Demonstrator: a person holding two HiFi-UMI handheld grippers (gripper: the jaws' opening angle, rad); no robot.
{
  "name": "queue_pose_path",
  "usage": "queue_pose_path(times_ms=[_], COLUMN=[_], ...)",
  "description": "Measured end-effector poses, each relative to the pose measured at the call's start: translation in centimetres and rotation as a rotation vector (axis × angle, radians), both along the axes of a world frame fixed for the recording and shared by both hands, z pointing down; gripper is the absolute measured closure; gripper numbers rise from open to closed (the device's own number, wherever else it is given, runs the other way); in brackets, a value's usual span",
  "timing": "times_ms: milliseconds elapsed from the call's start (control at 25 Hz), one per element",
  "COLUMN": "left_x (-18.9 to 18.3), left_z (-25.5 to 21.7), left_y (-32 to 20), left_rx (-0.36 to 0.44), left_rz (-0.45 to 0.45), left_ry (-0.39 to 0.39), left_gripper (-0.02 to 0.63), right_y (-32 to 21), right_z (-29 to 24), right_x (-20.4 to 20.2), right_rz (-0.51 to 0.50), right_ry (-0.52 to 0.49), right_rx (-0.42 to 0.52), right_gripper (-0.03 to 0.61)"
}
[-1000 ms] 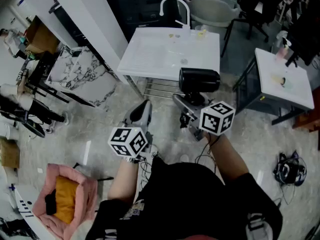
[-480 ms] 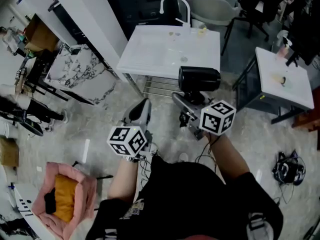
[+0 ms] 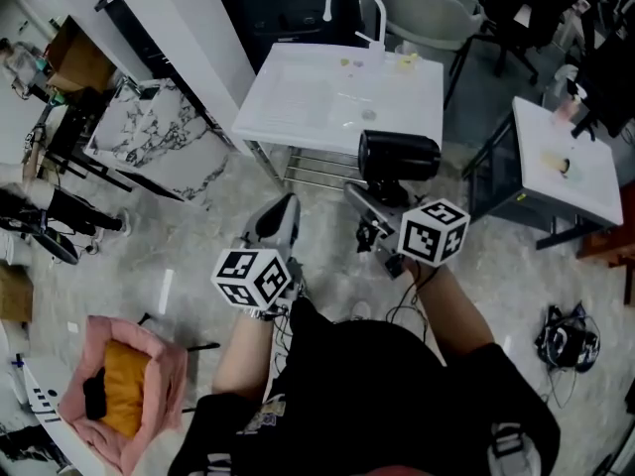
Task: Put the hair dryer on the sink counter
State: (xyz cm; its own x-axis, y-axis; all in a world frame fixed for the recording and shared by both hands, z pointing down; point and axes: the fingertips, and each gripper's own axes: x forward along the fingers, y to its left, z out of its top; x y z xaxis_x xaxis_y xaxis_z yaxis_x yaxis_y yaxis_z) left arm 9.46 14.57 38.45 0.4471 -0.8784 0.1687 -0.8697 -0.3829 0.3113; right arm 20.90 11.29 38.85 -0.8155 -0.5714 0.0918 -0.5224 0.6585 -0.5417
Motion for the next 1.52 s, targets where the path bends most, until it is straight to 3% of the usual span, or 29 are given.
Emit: queue_pose_path(times_ms=[320,600,1120,1520], left_x=[-4.0,-9.7,-21.0,-26.3], left_z=[0.8,1.6,1.2,1.1], left_y=[-3.5,-8.6,-17.8,-19.6], left_rx=[-0.013,-0.027,0.002,0.004], left_rz=[0.004,0.041,0.203,0.289], left_ry=[0.018,0.03,0.028,0.04], left_gripper=[0.611,0.611,0.611,0.611], right_y=[-3.7,-8.2,-17.4,-20.3], right_z=[0.8,1.4,1.4,0.6], right_x=[-3.9,-9.3,-21.4,-28.3], right_rz=[0.01,0.05,0.149,0.188], right_ry=[0.007,0.034,0.049,0.074], right_rx=[-0.021,-0.04,-0.043,-0.015], right_gripper=[0.36,0.36,0.36,0.36])
